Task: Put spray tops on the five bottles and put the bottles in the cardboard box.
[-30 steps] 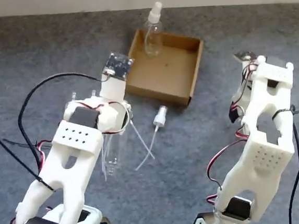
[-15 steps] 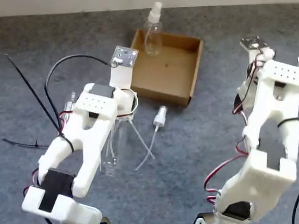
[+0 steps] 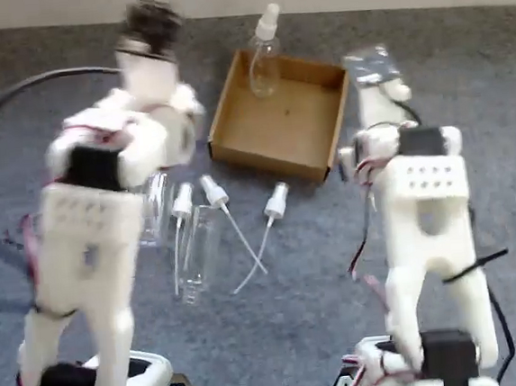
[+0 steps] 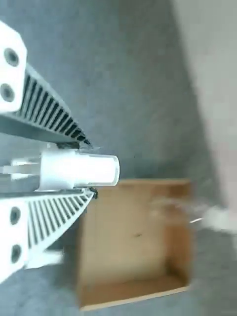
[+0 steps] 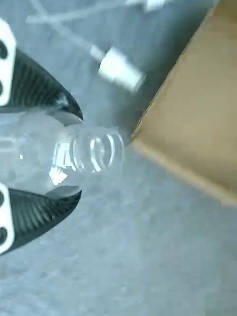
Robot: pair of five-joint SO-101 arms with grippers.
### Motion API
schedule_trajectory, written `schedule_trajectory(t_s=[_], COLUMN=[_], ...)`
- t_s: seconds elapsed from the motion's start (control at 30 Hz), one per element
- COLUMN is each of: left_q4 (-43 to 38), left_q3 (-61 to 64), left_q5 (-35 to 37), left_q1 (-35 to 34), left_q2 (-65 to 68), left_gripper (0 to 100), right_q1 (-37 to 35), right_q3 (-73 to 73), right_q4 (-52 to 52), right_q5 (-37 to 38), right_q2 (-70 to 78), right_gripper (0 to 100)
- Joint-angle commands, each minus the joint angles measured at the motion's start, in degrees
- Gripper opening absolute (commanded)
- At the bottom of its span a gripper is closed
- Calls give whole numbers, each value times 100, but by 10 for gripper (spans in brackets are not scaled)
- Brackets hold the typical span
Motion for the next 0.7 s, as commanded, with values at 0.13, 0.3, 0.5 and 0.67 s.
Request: schedule_trajectory(t_s=[0.13, 0.3, 0.5, 0.67], left_q4=[79, -53, -1064, -1776], left_q3=[-813, -251, 576, 1103], left_q5=[-105, 132, 176, 782], left_q1=[-892, -927, -919, -901], left_q2=[-1525, -2193, -2519, -2791], left_gripper=[77, 77, 77, 77], right_q1=[-1921, -2651, -3125, -3407], right_q3=[620, 1613, 2554, 3556], right_q4=[-787, -1851, -2009, -2695], right_q5=[-554, -519, -334, -765], right_q2=[-1604, -2114, -2862, -3873], right_gripper=[4, 4, 5, 5])
